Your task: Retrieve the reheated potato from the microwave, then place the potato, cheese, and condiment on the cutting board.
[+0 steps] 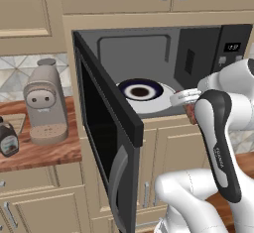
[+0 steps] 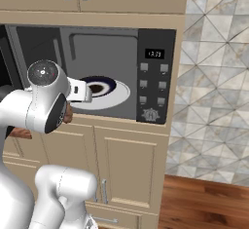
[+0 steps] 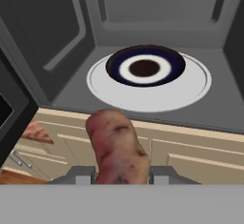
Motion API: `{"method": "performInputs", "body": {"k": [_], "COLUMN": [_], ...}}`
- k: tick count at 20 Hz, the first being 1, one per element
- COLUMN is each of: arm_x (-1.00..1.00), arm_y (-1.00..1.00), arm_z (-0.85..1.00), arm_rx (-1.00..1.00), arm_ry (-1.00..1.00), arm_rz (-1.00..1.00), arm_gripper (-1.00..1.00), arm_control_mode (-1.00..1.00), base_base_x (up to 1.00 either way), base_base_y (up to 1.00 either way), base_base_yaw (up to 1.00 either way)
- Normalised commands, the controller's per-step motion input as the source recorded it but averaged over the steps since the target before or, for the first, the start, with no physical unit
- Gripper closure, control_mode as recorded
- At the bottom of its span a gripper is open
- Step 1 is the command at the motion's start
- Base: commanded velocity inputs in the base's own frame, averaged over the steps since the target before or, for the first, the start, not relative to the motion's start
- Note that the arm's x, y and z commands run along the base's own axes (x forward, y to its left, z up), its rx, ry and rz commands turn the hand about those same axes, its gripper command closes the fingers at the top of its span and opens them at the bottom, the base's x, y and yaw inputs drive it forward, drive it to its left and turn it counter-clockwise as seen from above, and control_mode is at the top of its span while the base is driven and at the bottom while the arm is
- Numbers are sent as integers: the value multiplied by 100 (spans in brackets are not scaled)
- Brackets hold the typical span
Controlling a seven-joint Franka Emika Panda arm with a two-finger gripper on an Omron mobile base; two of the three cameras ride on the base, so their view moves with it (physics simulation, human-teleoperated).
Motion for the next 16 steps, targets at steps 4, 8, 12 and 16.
{"method": "performInputs", "body": {"k": [4, 8, 12, 16], "arm_x": [0, 0, 0, 0], "arm_y": [0, 0, 0, 0], "arm_z": [0, 0, 0, 0], "arm_rx": [0, 0, 0, 0], "arm_ry": [0, 0, 0, 0], "arm_rz": [0, 0, 0, 0], "arm_gripper": [100, 100, 100, 100], "arm_control_mode": [100, 100, 100, 100], "base_base_x": [-39, -10, -19, -47], "base_base_y": [-38, -54, -46, -42], "base_base_yaw": [-18, -11, 16, 59]}}
